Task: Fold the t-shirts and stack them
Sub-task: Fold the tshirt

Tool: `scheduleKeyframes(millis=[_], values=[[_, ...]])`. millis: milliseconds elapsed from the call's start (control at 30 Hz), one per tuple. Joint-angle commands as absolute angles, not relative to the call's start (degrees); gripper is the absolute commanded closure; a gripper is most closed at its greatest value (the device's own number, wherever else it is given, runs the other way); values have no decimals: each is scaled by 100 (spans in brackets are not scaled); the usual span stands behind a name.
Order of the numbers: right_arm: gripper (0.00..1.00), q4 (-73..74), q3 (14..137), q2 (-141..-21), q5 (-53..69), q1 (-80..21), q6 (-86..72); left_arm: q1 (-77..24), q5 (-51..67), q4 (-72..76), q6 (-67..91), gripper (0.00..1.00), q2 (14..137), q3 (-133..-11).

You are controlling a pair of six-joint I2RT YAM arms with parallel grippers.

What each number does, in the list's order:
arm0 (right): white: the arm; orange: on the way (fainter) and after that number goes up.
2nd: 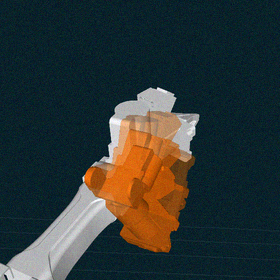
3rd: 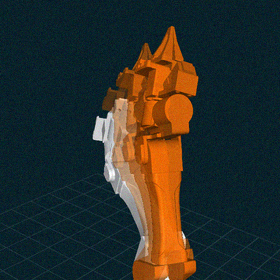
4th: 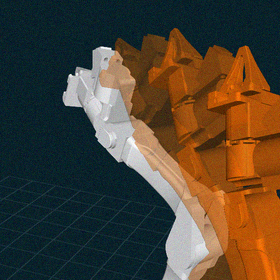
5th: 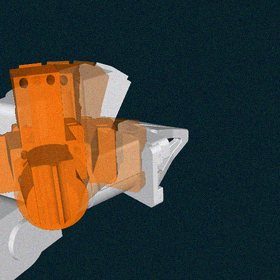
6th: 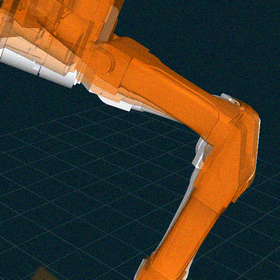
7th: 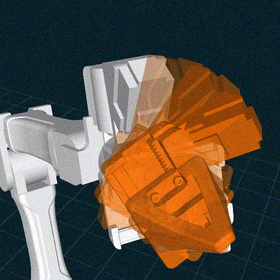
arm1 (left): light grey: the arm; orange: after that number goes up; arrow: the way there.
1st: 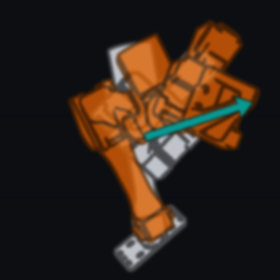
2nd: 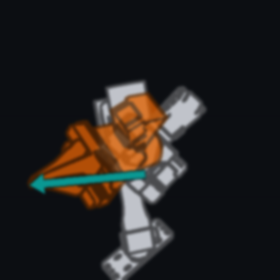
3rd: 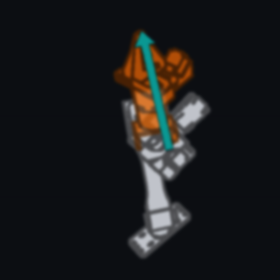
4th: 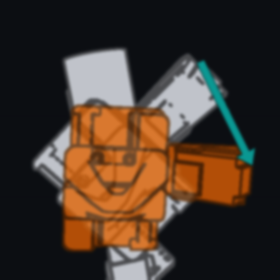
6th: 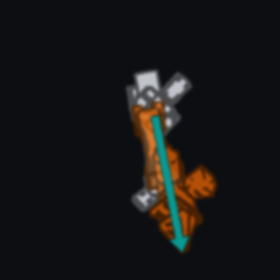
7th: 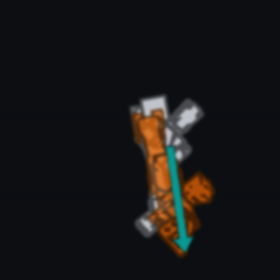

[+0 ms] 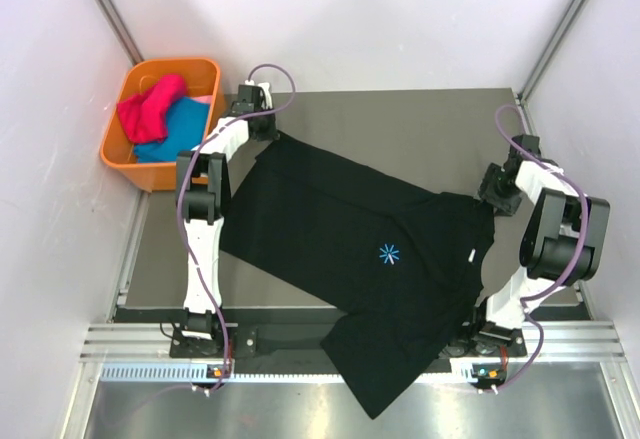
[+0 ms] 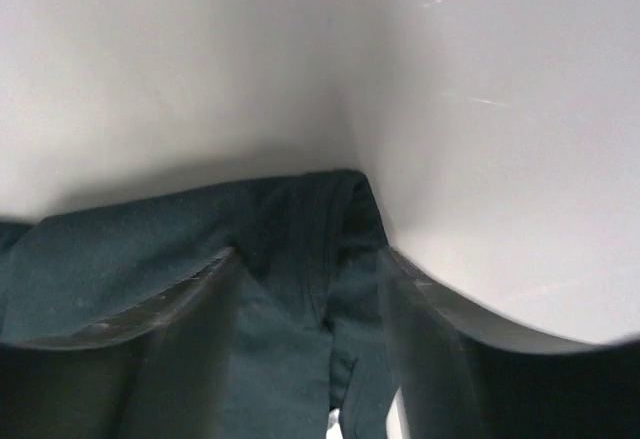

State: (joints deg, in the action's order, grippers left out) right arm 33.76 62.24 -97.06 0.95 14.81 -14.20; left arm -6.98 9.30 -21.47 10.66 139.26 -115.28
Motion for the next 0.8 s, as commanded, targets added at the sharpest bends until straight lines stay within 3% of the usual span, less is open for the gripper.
scheduleKeyframes(millis=[0, 233, 400, 567, 767], values=[[46, 3041, 6424, -9878, 202, 1547, -1195, -589, 905, -1820, 1353, 100, 14133, -11584], [63, 2786, 6565, -10256, 624, 1556, -1195, -545, 116, -1582, 1503, 100, 13957, -11408], [98, 2453, 6609, -10441, 904, 1547, -1484, -448, -430, -1450, 1880, 100, 13887, -11391], [100, 1961, 6863, -10696, 923, 1538, -1942, -413, -589, -1152, 2310, 100, 13974, -11417], [100, 1889, 8137, -11495, 800, 1529, -2241, -413, -738, -949, 2636, 100, 14168, -11601]])
